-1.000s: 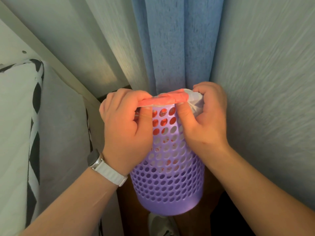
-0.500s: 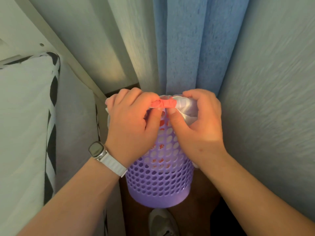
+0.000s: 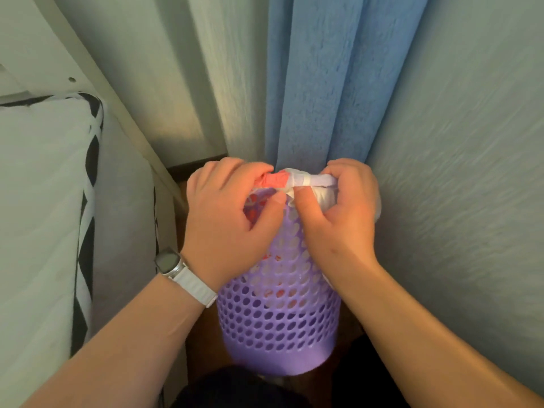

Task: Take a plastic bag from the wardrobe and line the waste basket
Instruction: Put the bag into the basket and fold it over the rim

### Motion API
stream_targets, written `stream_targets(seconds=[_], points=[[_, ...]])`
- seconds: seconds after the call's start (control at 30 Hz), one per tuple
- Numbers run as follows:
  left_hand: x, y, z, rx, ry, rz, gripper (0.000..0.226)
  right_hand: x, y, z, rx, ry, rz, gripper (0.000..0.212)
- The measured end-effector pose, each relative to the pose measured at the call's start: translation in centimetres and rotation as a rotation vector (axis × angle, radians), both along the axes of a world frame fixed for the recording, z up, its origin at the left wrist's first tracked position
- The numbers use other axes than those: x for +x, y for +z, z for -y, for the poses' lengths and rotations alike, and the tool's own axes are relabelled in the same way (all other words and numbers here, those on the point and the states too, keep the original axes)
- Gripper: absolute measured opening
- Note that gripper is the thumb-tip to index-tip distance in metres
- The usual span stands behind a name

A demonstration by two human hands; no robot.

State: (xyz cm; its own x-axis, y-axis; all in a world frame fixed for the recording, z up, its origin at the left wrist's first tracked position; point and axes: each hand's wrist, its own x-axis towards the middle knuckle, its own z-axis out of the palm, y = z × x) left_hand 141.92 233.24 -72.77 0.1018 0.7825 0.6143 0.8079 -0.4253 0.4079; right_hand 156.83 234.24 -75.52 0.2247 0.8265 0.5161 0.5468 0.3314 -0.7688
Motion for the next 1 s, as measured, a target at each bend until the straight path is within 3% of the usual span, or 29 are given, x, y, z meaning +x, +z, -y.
stream_targets(seconds=[0.27, 0.6, 0.83, 1.0], points=[[-1.0, 0.4, -0.6, 0.024, 0.050, 0.095, 0.021, -2.2, 1.7, 0.0, -0.068, 0.003, 0.070, 0.024], [-2.3, 0.1, -1.3, 0.025, 0.105, 0.174, 0.024, -0.2, 1.9, 0.0, -0.007, 0.154, 0.141, 0.047], [-1.9, 0.3, -1.1, 0.051, 0.058, 0.264, 0.027, 0.8, 2.3, -0.3, 0.010, 0.107, 0.129, 0.037], [-1.8, 0.5, -1.0, 0.061, 0.049, 0.182, 0.026, -0.7, 2.7, -0.5, 0.059, 0.017, 0.115, 0.031]])
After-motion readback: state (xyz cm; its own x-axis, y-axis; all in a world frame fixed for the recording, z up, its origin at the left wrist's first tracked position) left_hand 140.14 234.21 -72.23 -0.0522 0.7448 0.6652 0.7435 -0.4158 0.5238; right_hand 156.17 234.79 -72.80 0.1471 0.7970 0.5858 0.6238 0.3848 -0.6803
